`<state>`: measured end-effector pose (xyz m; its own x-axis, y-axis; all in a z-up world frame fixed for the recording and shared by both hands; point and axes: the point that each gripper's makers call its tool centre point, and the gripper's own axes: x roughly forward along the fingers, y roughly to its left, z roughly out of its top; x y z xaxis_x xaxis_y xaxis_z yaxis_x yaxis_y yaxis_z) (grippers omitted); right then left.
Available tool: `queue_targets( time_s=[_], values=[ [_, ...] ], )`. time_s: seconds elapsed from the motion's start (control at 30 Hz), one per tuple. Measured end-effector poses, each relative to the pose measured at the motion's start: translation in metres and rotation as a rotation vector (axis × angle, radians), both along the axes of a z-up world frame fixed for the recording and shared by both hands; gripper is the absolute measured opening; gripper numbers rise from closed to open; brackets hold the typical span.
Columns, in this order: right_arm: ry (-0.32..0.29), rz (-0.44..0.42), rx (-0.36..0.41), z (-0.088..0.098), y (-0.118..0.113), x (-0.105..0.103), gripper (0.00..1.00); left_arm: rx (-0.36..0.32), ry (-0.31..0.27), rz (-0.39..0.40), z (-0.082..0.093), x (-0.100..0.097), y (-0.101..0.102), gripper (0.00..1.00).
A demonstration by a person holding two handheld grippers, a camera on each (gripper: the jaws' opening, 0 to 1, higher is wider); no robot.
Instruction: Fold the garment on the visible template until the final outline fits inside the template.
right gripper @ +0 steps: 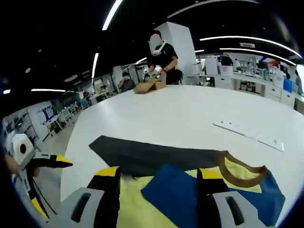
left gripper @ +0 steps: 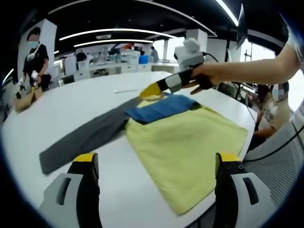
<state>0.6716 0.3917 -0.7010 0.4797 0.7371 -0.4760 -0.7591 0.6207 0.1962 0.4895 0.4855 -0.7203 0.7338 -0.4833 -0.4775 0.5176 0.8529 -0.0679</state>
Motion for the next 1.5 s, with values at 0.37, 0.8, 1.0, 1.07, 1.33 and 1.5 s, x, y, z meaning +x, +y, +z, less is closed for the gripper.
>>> queue_targets(
  time_s=[0.37,0.8,1.0,1.07,1.33,1.5],
  values=[
    [-0.066,-0.059,-0.069,0.003,-0.061,-0.002,0.71,0.013,-0.013,-0.001,0.008,0.003,-0.006,0.99],
    [-0.092,-0.115,-0.126,-0.004,-0.13,-0.011,0.67,0.03,-0.017,0.038,0.023,0.005,0.0,0.99],
    [-0.092,-0.148,-0.161,-0.013,-0.16,-0.022,0.62,0.027,-0.021,0.032,0.025,0.006,-0.002,0.99],
    [-0.086,-0.159,-0.175,-0.018,-0.169,-0.024,0.58,0.026,-0.022,0.028,0.025,0.006,-0.003,0.99],
    [-0.068,-0.209,-0.251,-0.039,-0.205,-0.03,0.43,0.023,-0.018,0.021,0.025,0.005,-0.005,0.99],
    [-0.052,-0.241,-0.263,-0.05,-0.218,-0.034,0.39,0.022,-0.021,0.024,0.025,0.004,-0.004,0.99]
  ],
)
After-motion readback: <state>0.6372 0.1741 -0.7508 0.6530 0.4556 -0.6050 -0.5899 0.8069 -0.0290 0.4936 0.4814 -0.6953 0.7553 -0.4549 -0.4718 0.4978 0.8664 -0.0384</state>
